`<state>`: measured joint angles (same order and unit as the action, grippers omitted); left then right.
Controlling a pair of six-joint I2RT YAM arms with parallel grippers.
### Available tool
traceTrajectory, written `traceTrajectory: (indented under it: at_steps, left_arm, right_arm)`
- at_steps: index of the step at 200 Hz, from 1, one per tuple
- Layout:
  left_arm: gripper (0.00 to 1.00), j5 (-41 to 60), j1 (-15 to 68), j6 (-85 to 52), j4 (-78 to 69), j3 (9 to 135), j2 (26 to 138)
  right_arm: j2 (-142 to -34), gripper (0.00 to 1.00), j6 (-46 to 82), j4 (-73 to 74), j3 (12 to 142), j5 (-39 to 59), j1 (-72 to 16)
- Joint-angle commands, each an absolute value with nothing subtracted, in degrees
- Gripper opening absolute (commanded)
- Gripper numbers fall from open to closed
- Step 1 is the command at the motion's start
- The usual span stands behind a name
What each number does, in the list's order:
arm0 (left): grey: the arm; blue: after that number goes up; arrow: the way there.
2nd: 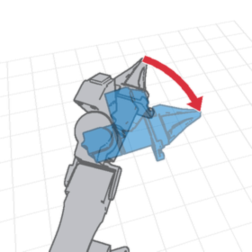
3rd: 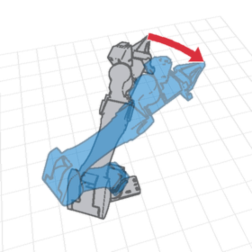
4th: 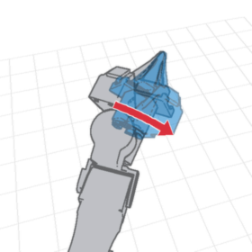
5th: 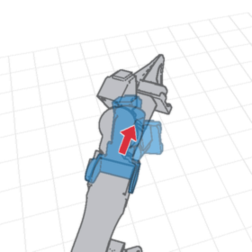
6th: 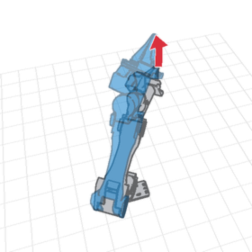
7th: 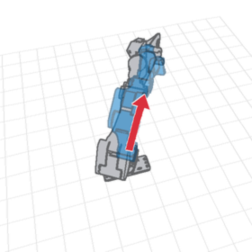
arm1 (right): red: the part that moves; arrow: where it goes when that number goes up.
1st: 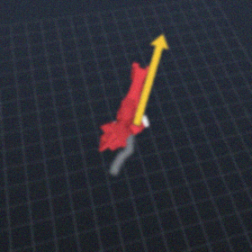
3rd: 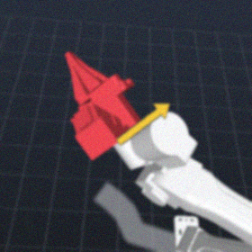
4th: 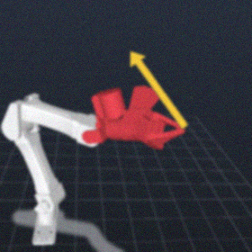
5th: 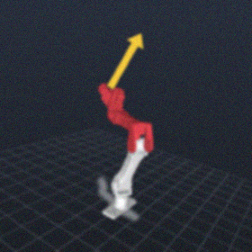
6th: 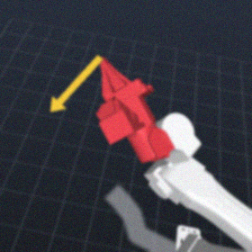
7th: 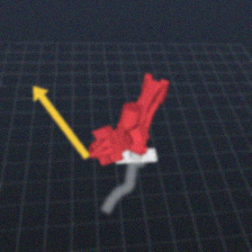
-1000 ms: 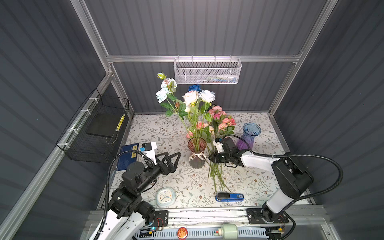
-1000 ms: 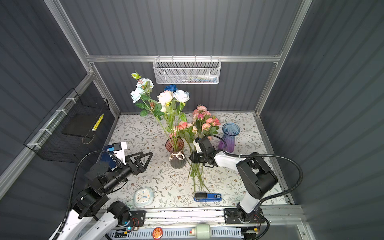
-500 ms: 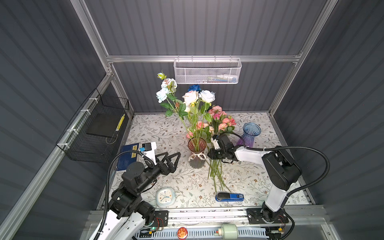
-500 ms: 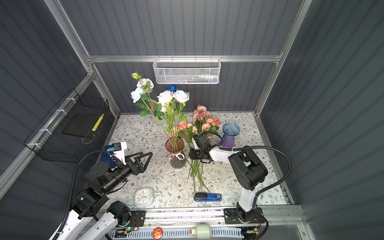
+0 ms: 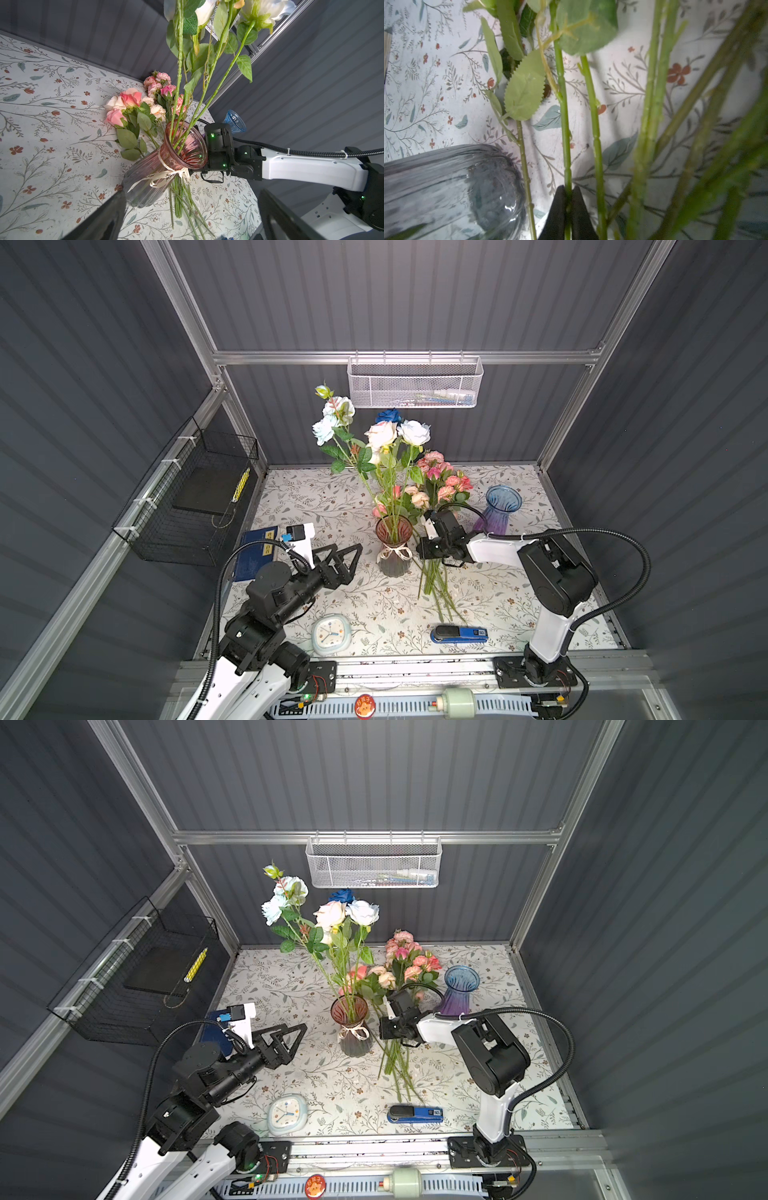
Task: Arrange the flowers into the vase
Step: 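Reach the right gripper down into the bunch and grasp a pink rose stem, then lift the pink rose upward out of the bunch with the right gripper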
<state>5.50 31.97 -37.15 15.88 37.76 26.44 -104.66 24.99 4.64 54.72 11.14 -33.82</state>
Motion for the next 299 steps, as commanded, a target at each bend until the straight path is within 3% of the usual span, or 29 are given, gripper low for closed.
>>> traceTrajectory:
  at_steps: [1,71,112,162,200,243,299]
  left_arm:
    - [1.00,5.27,32.21,-37.44,15.17,37.53,26.85]
    - [1.00,5.70,32.25,-37.62,13.78,37.68,28.04]
    - [1.00,5.72,32.21,-37.62,13.63,37.98,28.16]
    - [1.00,5.45,32.25,-37.36,14.28,38.78,27.73]
    - [1.00,5.10,32.24,-37.06,14.65,39.27,27.13]
    - [1.00,5.02,32.21,-36.88,15.07,39.46,26.55]
    - [1.00,4.83,32.25,-37.02,15.19,39.02,25.93]
  right_arm:
    - [-100.97,0.03,23.12,11.83,51.64,10.18,-33.65]
    - [-87.64,0.01,23.85,26.73,41.77,2.49,-32.94]
    - [-80.41,0.00,23.68,32.76,37.69,-6.76,-32.63]
    - [-68.60,0.00,19.15,28.28,37.08,-14.71,-32.42]
    - [-57.82,0.00,17.12,20.02,39.08,-13.66,-32.36]
    - [-48.75,0.00,15.98,12.45,45.17,-5.72,-33.61]
    - [-55.92,0.00,7.23,16.38,60.79,-3.99,-46.98]
